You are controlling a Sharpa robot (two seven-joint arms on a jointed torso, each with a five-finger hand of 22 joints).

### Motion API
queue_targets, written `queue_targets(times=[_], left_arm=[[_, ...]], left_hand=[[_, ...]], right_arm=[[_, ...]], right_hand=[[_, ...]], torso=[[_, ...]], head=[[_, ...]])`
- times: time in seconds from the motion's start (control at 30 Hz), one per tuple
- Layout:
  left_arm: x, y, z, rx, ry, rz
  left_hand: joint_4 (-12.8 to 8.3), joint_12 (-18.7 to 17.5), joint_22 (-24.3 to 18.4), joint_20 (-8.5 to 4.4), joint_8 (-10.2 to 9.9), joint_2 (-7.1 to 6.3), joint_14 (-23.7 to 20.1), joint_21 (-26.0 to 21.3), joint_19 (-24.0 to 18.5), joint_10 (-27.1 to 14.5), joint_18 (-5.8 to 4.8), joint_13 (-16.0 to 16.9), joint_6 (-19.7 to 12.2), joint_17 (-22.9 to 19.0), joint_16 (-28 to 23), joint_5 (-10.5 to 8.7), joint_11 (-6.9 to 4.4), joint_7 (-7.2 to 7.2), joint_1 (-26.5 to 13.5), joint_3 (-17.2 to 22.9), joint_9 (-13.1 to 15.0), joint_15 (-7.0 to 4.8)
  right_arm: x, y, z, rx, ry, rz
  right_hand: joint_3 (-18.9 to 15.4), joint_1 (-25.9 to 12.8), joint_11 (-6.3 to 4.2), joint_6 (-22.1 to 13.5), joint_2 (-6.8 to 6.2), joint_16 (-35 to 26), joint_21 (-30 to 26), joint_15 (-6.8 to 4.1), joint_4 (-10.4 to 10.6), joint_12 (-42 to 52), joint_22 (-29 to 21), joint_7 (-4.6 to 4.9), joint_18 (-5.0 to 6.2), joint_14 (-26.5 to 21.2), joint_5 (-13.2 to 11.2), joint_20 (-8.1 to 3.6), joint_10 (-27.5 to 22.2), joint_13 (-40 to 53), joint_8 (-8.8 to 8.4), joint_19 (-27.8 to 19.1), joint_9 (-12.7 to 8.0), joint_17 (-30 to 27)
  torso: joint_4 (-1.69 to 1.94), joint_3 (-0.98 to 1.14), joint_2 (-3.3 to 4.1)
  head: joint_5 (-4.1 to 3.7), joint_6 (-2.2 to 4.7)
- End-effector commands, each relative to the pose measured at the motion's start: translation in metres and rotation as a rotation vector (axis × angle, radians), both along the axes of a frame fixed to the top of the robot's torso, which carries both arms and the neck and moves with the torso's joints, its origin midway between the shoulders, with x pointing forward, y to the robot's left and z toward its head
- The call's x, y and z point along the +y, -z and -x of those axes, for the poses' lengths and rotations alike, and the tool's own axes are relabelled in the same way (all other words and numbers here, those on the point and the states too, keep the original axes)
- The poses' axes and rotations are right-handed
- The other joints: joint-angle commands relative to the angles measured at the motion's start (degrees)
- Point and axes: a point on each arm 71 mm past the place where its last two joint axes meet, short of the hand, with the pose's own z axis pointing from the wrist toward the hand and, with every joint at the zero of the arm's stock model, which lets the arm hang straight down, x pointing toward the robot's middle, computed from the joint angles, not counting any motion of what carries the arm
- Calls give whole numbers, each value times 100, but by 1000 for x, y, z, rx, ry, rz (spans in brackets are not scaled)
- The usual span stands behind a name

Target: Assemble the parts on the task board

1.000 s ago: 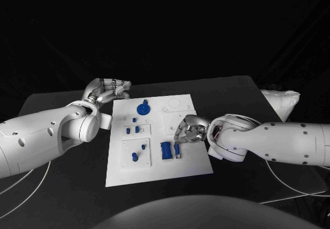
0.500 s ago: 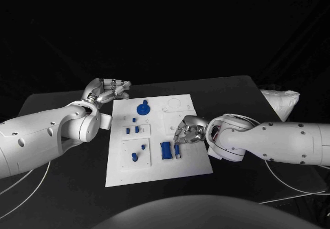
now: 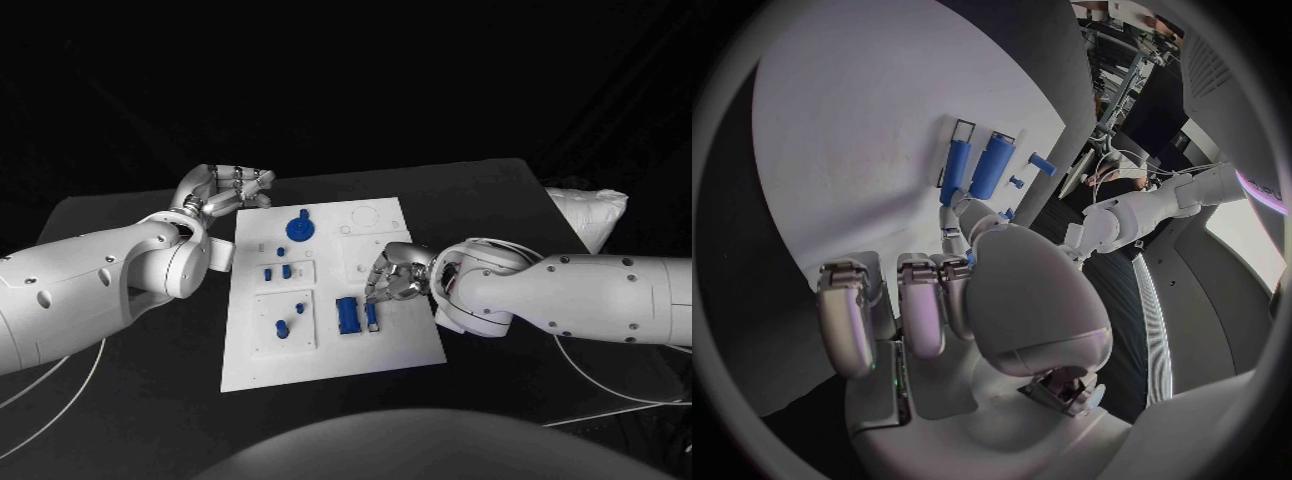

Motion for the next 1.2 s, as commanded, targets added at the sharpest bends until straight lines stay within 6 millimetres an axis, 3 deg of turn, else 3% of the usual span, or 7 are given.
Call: queue_targets(times=[0.03, 0.8, 1.03, 1.13, 1.2], left_arm=[[-3, -1, 1, -4, 17, 5], [-2, -1, 1, -4, 15, 4], [-2, -1, 1, -5, 16, 5], [-2, -1, 1, -6, 16, 5], [-2, -1, 1, -6, 15, 5]], left_hand=[[-10, 30, -5, 12, 18, 45, -36, -25, 44, -42, 64, 6, -37, -9, 28, 9, 2, -9, 7, -36, 10, 4], [-10, 30, -5, 12, 18, 45, -36, -25, 44, -42, 64, 6, -37, -9, 28, 9, 2, -9, 7, -36, 10, 4], [-10, 30, -5, 12, 18, 45, -36, -25, 44, -42, 64, 6, -37, -9, 28, 9, 2, -9, 7, -36, 10, 4], [-10, 30, -5, 12, 18, 45, -36, -25, 44, -42, 64, 6, -37, -9, 28, 9, 2, -9, 7, -36, 10, 4], [-10, 30, -5, 12, 18, 45, -36, -25, 44, -42, 64, 6, -37, -9, 28, 9, 2, -9, 7, -36, 10, 4]], right_arm=[[-1, 3, 0, 9, -10, 27], [0, 3, 1, 20, -11, 28], [-4, -2, -2, -43, 43, -16], [-9, -7, -1, -95, 78, -46], [-14, -11, 0, -121, 96, -55]], right_hand=[[-3, 46, -34, 51, 29, 23, 26, -29, -25, -21, 1509, -3, -38, 597, -27, -26, 600, 1486, -24, 611, -8, 1507], [-5, 67, -45, 283, 37, 23, 26, -41, -48, -21, 1509, -10, -38, 597, -17, -36, 600, 1486, -40, 611, -33, 1507], [-45, -1, -29, 59, 10, 23, 26, -35, -6, -21, 1509, 4, -38, 597, -28, -33, 600, 1486, -330, 611, -187, 1507], [-129, -132, 13, -104, -59, 23, 26, -17, 82, -21, 1509, 62, -38, 597, -40, -24, 600, 1486, -476, 611, -270, 1507], [-226, -280, 86, -208, -133, 23, 26, 24, 179, -21, 1509, 155, -38, 597, -54, 0, 600, 1486, -544, 611, -313, 1507]], torso=[[1, 0, 4], [-1, -1, 3], [3, -1, 0], [-3, 1, -3], [-4, 0, -4]], head=[[6, 0], [15, 0], [-1, 0], [14, 0], [25, 0]])
